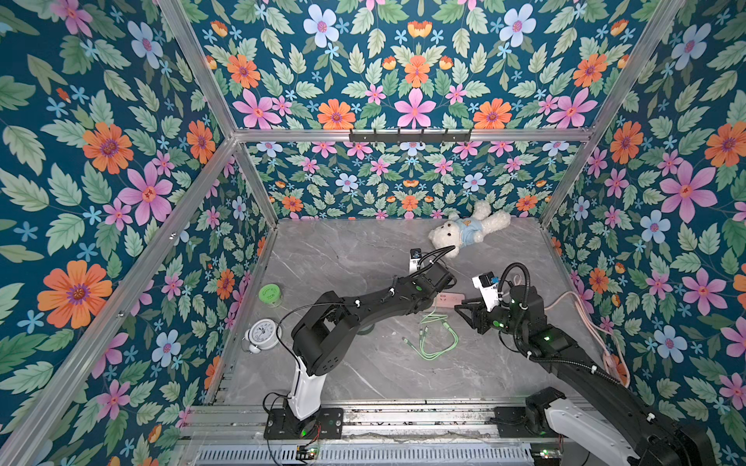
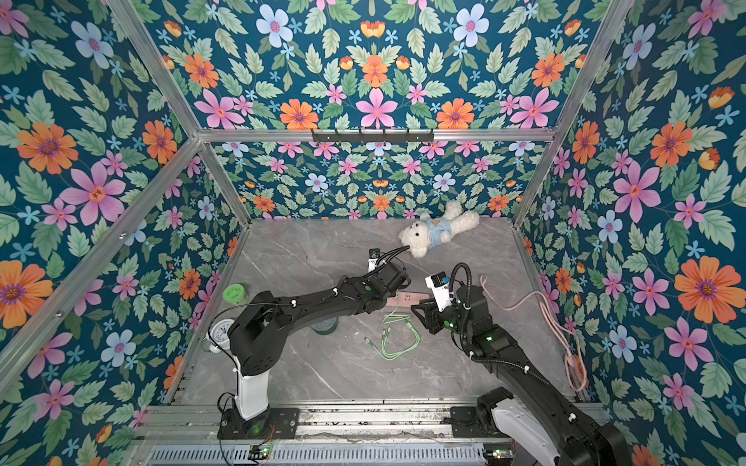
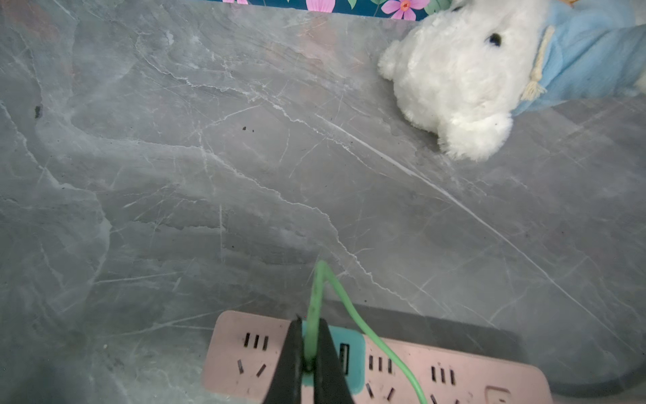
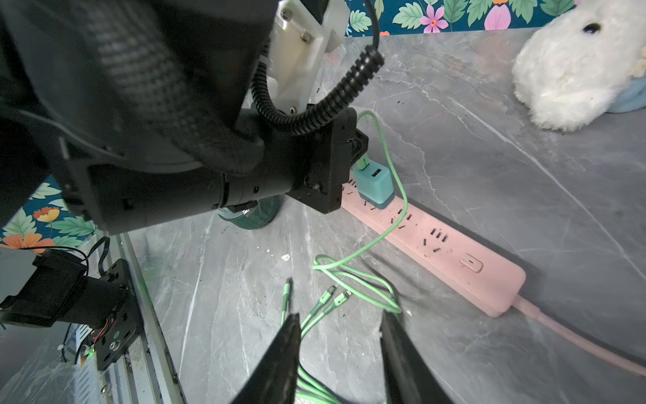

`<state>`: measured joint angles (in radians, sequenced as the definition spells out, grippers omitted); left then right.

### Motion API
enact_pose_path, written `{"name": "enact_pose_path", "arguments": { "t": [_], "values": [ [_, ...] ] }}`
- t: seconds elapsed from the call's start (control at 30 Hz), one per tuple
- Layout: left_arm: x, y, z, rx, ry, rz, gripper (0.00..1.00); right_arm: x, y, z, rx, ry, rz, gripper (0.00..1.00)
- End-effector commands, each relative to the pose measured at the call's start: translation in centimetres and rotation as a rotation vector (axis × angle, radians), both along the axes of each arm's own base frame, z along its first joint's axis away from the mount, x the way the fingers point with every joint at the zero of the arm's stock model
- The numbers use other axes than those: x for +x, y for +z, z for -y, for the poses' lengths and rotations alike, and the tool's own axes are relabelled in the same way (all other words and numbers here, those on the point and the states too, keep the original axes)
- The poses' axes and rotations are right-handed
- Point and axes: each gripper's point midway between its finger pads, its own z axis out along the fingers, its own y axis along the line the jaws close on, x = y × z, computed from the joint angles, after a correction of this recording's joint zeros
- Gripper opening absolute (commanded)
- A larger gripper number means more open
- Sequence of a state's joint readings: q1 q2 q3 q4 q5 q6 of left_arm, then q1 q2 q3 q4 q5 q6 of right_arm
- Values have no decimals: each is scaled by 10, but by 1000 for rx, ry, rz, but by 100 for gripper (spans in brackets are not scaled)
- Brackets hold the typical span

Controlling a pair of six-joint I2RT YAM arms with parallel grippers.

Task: Charge the cordless meat grinders
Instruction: Insert the charging cable into the plug.

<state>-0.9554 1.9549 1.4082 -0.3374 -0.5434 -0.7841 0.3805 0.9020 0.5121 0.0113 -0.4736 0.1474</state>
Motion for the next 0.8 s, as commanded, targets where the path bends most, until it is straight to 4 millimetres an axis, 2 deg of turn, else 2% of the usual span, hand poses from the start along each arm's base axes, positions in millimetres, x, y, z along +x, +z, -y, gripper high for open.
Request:
{"name": "enact_pose_path", "arguments": {
  "t": [0.0,0.07,0.17,0.4,0.5,0.63,0.77],
  "values": [
    [-36,-30,-14,104,-101,-207,0,0,7,-4,4,26,22,41],
    [-33,-18,-14,93,-111,-169,0,-1,7,-5,8,35,18,42],
    [-28,-2,-10,66,-131,-118,36,-2,8,-6,9,43,13,44],
    [-18,38,-5,31,-164,-7,69,-2,10,-6,11,44,17,50],
    [-14,62,-5,20,-197,51,77,-2,11,-9,21,57,17,51],
    [-12,89,-14,7,-206,120,84,-6,13,-15,20,83,17,52],
    [-12,99,-35,7,-206,158,88,-12,10,-27,-21,118,3,53]
  ]
}}
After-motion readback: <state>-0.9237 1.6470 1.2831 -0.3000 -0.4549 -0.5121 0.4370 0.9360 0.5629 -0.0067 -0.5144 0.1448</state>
